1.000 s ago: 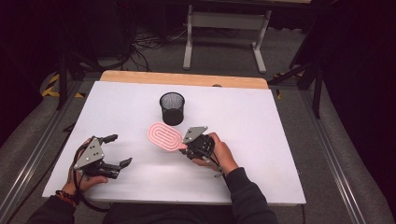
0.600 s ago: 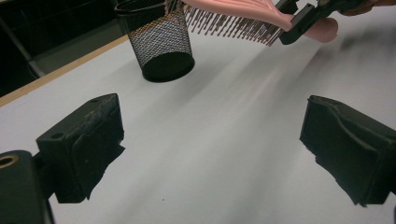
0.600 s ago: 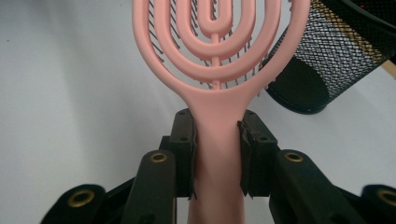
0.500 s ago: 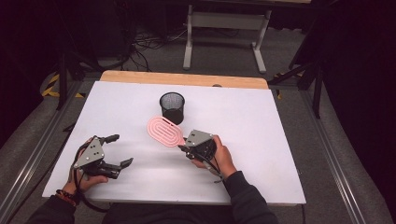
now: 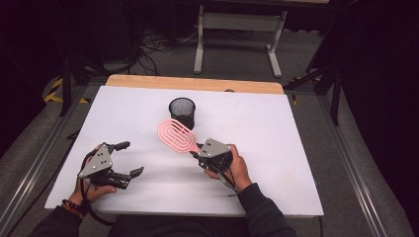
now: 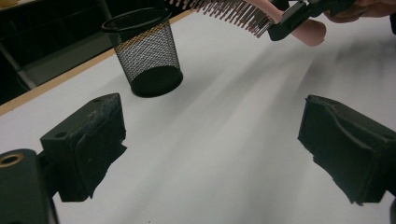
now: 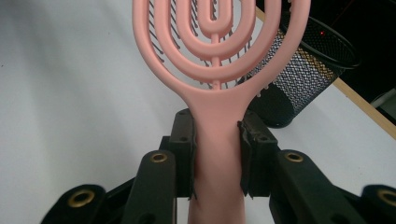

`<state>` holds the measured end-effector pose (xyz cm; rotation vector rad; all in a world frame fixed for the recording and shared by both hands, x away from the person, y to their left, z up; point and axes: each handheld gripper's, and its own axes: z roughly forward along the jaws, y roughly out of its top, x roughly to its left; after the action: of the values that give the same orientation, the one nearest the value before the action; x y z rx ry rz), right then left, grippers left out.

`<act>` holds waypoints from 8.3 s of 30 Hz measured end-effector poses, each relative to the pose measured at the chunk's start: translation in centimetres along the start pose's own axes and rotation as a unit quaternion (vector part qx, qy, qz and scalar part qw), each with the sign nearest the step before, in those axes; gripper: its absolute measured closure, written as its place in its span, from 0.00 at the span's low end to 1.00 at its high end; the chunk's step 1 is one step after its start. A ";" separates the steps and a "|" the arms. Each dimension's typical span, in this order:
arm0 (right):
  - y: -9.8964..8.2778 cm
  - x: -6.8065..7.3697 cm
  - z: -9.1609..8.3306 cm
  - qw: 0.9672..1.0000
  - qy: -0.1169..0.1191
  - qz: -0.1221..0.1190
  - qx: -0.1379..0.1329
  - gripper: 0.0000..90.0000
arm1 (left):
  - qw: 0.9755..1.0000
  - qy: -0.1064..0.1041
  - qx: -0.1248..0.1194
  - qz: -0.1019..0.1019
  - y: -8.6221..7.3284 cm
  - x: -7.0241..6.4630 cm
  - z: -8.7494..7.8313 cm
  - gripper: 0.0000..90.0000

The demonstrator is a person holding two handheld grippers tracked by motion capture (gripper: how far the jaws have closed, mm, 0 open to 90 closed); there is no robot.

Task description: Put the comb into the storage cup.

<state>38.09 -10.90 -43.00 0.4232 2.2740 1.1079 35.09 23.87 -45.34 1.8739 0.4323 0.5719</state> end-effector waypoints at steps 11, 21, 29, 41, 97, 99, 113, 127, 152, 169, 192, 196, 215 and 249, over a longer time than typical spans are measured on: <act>0.3 0.2 -0.7 1.000 -0.018 -0.002 -0.022 0.78 | 0.999 0.000 -0.036 0.000 1.7 0.4 -0.1 0.09; 0.5 0.5 -0.8 0.999 -0.030 0.003 -0.037 0.78 | 0.999 -0.012 -0.053 0.003 3.2 0.2 0.8 0.09; 0.5 0.6 -1.0 0.998 -0.040 0.012 -0.054 0.78 | 0.998 -0.024 -0.057 -0.005 4.2 -0.3 2.4 0.13; 0.5 1.1 -0.9 0.995 -0.063 0.022 -0.075 0.78 | 0.993 -0.051 -0.076 -0.076 6.4 -0.9 5.7 0.15; 0.4 2.0 0.0 0.993 -0.056 0.036 -0.095 0.63 | 0.983 -0.099 -0.130 -0.088 9.4 -1.6 7.4 0.70; 0.4 2.0 0.0 0.993 -0.056 0.037 -0.096 0.62 | 0.983 -0.096 -0.131 -0.089 9.4 -1.6 7.3 0.70; 0.3 1.8 -0.8 0.993 -0.054 0.037 -0.096 0.46 | 0.985 -0.080 -0.129 -0.084 9.3 -1.2 6.7 0.70; -0.8 0.4 -3.3 0.989 -0.087 0.049 -0.113 0.31 | 0.988 -0.061 -0.120 -0.080 8.6 -0.3 5.7 0.70; -2.8 -1.0 -6.2 0.984 -0.131 0.057 -0.106 0.20 | 0.988 -0.033 -0.127 -0.079 8.2 0.9 4.3 0.70; -4.6 -1.9 -7.9 0.981 -0.151 0.068 -0.099 0.16 | 0.988 -0.023 -0.127 -0.080 8.2 1.4 3.8 0.70; -6.9 -2.3 -8.8 0.973 -0.196 0.089 -0.082 0.05 | 0.988 -0.013 -0.134 -0.082 8.2 2.1 2.9 0.70; -7.3 -2.2 -8.9 0.973 -0.197 0.089 -0.081 0.03 | 0.987 -0.009 -0.136 -0.083 8.3 2.2 2.7 0.70; -9.1 -2.1 -9.5 0.969 -0.207 0.111 -0.082 0.04 | 0.986 0.013 -0.142 -0.086 8.2 3.2 1.8 0.70; -9.3 -2.5 -9.8 0.964 -0.226 0.112 -0.078 0.05 | 0.983 0.046 -0.160 -0.077 11.4 6.6 1.7 0.70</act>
<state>33.79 -23.83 -44.65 0.7957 1.7579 1.1512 41.78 22.06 -34.02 1.4969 0.5096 0.5867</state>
